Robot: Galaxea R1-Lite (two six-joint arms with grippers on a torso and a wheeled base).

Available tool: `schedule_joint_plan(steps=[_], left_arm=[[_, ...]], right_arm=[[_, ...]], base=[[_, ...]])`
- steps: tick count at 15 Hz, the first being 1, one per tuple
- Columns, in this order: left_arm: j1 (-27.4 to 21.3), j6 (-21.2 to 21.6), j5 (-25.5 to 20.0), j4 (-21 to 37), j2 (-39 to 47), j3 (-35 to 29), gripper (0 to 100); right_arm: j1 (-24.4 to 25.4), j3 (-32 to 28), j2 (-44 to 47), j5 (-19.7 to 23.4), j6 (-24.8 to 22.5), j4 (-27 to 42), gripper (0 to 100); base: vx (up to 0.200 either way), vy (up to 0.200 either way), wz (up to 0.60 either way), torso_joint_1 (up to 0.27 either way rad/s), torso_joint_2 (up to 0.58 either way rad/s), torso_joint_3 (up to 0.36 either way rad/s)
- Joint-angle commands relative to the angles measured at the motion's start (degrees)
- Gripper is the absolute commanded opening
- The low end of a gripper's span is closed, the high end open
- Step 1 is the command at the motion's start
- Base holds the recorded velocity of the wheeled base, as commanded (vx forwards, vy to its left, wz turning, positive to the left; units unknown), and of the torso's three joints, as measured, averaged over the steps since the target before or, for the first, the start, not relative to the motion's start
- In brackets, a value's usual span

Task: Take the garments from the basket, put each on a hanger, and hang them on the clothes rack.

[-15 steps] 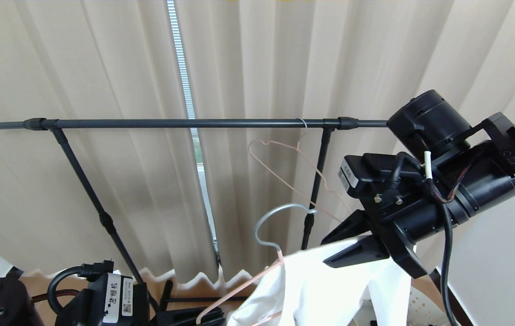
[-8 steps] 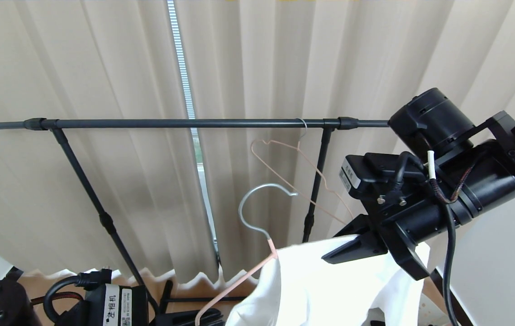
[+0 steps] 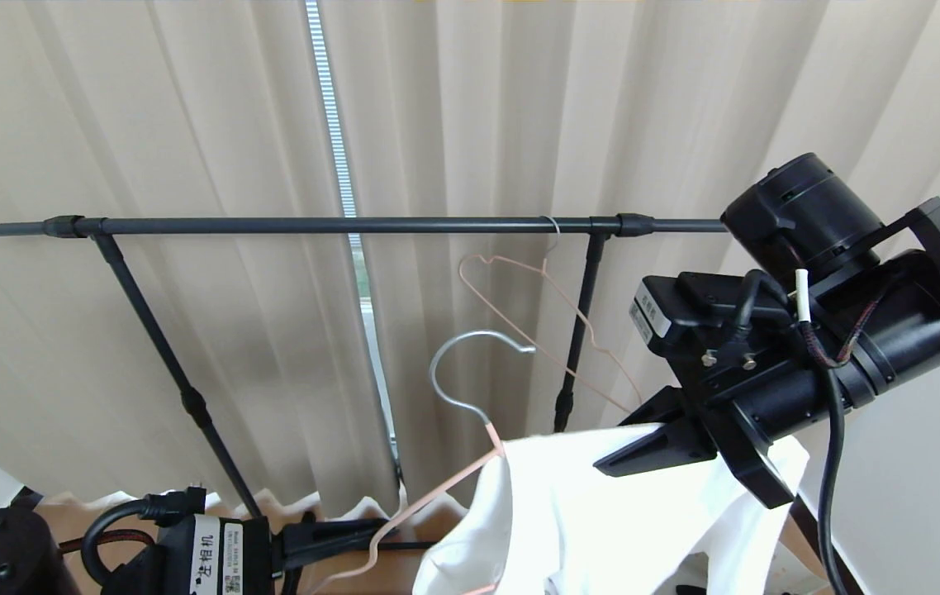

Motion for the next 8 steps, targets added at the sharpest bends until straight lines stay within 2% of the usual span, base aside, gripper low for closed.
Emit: schedule_joint_plan(steps=[1, 5, 8], left_arm=[[0.29, -0.06, 0.09, -0.04, -0.73, -0.06, 100], [6.45, -1.73, 0.09, -0.39, -4.6, -0.68, 100], [9.96, -4.45, 0.53, -0.22, -6.01, -3.84, 100]], right_arm=[[0.04, 0.28, -0.99, 0.07, -0.05, 0.13, 0], [-0.14, 1.69, -2.4, 0.24, -0.05, -0.13, 0], [-0.31, 1.78, -3.45, -0.99, 0.22, -0.22, 0]], base=[[0.0, 0.0, 0.0, 0.0, 0.0, 0.0], [0.0, 0.0, 0.0, 0.0, 0.0, 0.0], [0.0, 0.0, 0.0, 0.0, 0.0, 0.0]])
